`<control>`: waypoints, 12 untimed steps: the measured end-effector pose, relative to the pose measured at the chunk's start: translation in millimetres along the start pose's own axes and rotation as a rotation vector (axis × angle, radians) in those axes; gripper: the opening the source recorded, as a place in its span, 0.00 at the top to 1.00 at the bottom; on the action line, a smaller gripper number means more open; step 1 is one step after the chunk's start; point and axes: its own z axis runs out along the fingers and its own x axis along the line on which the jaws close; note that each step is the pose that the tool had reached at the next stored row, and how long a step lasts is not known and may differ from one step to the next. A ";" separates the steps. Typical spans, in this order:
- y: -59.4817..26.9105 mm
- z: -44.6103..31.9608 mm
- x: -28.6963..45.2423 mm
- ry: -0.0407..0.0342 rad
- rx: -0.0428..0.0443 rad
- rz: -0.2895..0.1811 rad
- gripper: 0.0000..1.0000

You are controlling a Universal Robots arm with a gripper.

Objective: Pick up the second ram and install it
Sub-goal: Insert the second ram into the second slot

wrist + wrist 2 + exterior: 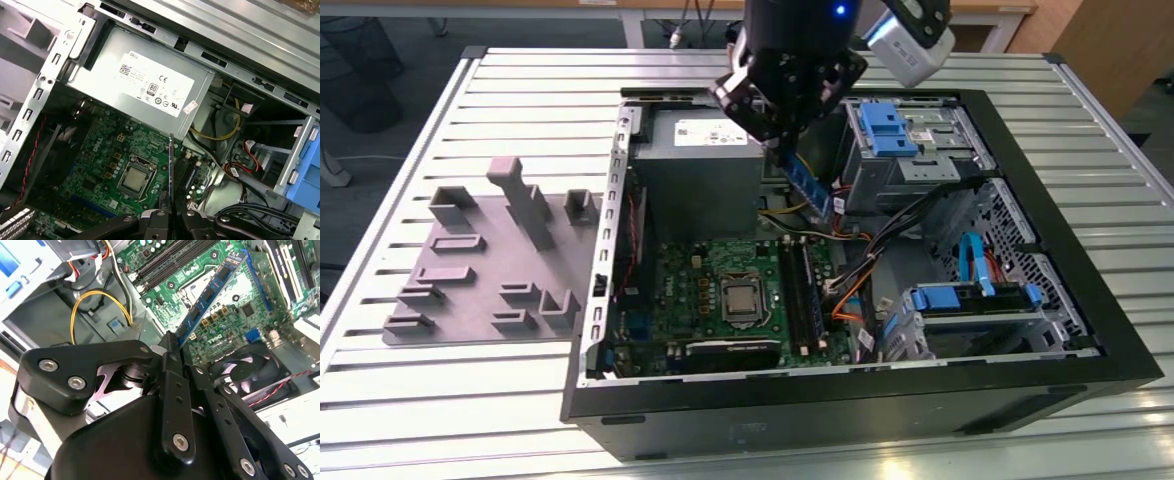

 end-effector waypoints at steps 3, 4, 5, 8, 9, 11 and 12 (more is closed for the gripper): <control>0.4 0.6 -0.2 -0.0012 0.0008 0.040 0.86; 0.5 0.8 -0.2 -0.0016 0.0011 0.054 0.86; 0.6 1.0 -0.3 -0.0020 0.0012 0.066 0.86; 1.0 1.6 -0.4 -0.0031 0.0021 0.107 0.86; 1.1 1.8 -0.5 -0.0035 0.0023 0.120 0.86; 1.3 2.2 -0.6 -0.0043 0.0028 0.146 0.86; 1.4 2.4 -0.7 -0.0046 0.0031 0.160 0.86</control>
